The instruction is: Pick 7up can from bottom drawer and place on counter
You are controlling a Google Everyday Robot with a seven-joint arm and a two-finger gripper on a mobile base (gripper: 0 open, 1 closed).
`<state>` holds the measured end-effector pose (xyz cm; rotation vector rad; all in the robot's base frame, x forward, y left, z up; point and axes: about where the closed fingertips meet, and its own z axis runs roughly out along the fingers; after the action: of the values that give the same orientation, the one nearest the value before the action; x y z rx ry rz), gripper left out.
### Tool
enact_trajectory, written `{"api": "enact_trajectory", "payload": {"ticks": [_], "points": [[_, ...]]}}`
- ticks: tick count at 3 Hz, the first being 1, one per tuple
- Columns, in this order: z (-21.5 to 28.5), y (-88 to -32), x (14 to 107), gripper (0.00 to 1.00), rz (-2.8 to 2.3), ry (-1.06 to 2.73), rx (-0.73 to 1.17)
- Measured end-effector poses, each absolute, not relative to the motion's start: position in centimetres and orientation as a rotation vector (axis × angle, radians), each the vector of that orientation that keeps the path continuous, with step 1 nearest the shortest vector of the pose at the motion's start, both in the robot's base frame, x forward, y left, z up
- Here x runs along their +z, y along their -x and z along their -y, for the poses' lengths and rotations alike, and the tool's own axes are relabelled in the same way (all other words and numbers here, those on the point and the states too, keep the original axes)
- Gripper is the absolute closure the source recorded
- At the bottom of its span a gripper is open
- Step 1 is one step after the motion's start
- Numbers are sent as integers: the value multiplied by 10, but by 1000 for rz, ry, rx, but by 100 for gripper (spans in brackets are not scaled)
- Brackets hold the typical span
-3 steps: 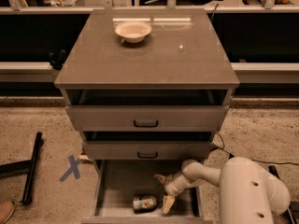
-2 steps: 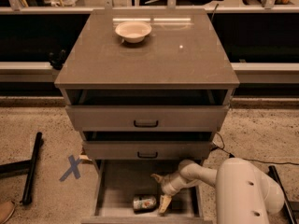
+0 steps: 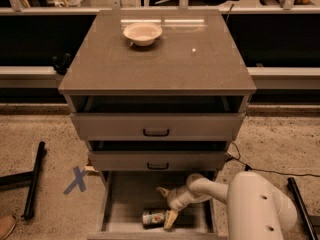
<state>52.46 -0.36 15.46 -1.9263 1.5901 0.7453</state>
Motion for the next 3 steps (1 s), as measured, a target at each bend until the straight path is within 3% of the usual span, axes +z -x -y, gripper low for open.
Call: {"api": "enact_trajectory", "payload": {"ticks": [2,3], "points": [[-22,-510,140,2,-1584,1868,785],[-28,-508,138,25,-1583,1856,796]]}}
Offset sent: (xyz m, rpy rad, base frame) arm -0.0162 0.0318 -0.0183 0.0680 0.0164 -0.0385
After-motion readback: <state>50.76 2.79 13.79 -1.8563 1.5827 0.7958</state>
